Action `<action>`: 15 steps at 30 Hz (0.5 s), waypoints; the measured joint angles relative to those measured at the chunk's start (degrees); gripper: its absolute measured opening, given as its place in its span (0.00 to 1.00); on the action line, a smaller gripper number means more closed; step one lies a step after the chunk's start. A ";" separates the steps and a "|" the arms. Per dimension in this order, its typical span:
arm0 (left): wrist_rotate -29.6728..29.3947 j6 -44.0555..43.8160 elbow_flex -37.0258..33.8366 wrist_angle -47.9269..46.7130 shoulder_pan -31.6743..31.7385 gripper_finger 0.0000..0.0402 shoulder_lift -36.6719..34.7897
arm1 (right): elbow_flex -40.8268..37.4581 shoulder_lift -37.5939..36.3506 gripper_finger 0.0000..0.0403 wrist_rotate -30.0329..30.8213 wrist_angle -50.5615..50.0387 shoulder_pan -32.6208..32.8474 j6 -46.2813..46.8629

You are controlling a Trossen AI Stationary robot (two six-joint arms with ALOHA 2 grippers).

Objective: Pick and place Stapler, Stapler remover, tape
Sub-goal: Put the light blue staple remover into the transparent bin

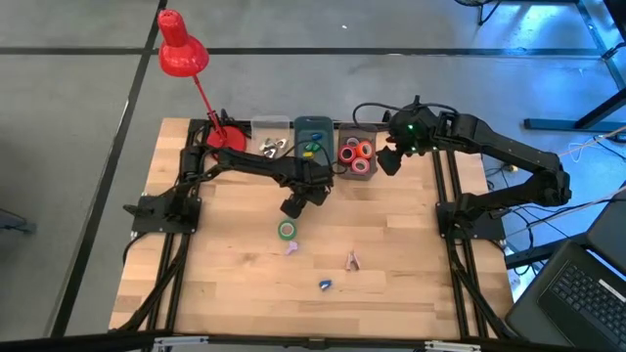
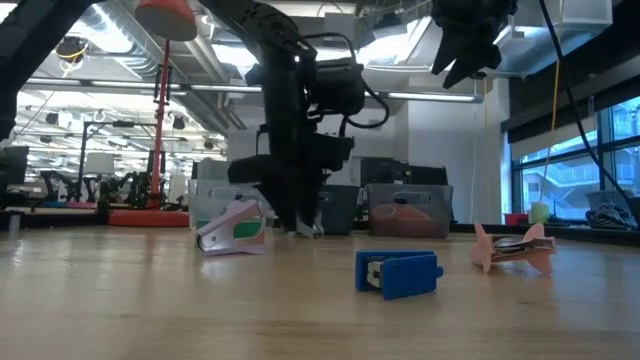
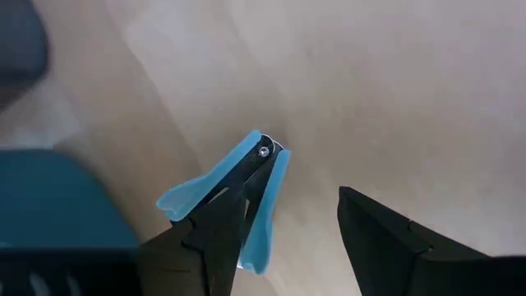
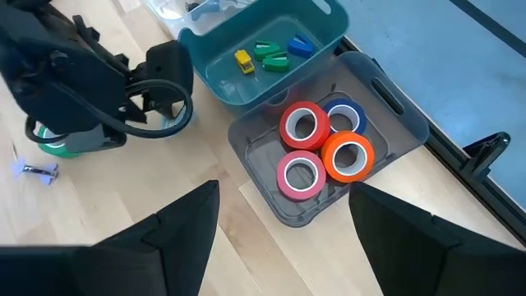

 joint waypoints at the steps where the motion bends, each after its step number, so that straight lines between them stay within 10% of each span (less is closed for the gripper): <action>1: -1.17 -0.14 -0.06 -0.13 -0.02 0.46 0.06 | 0.00 0.00 0.68 -0.19 -0.02 0.00 0.00; 15: -6.72 -0.22 -0.28 -0.53 -0.97 0.46 0.02 | 0.00 0.00 0.68 -0.64 0.00 -0.02 -0.68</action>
